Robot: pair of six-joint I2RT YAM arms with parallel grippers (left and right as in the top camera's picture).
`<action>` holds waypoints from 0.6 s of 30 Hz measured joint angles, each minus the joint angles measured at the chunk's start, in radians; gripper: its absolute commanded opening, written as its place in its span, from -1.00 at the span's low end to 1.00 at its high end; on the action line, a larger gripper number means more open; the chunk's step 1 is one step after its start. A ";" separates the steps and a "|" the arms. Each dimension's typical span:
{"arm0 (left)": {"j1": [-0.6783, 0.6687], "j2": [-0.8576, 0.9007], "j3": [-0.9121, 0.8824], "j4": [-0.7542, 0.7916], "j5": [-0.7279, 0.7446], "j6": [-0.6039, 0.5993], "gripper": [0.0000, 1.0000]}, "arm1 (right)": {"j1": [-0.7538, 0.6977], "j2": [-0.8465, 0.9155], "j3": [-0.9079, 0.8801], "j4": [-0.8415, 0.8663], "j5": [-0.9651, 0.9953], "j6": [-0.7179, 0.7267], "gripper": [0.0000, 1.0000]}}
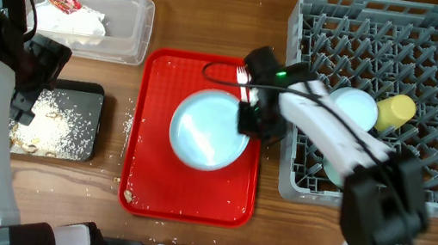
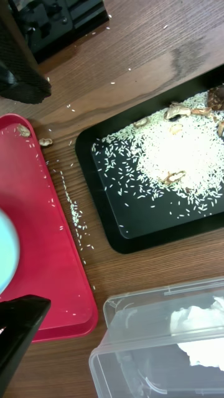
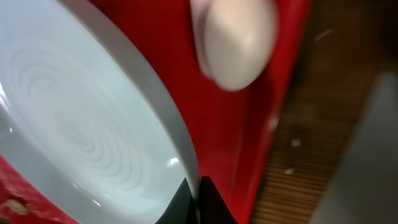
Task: Sort waste into correct bins and load items into the dishwasher rack
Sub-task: 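Lift the plate with the right gripper and stand it upright in the rack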
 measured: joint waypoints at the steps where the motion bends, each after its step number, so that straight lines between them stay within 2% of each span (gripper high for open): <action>1: 0.000 0.000 0.000 0.000 0.000 0.000 1.00 | -0.028 -0.051 0.006 0.001 0.015 0.000 -0.91; 5: 0.000 0.000 0.000 0.000 0.000 0.000 1.00 | -0.180 -0.267 0.022 0.010 0.082 0.002 -0.92; 9: 0.000 0.000 0.000 0.000 0.000 0.000 1.00 | -0.334 -0.401 0.032 0.013 0.270 0.097 -0.91; 18: 0.000 0.000 0.000 0.000 0.000 0.000 1.00 | -0.358 -0.341 0.032 0.171 0.681 0.370 -0.91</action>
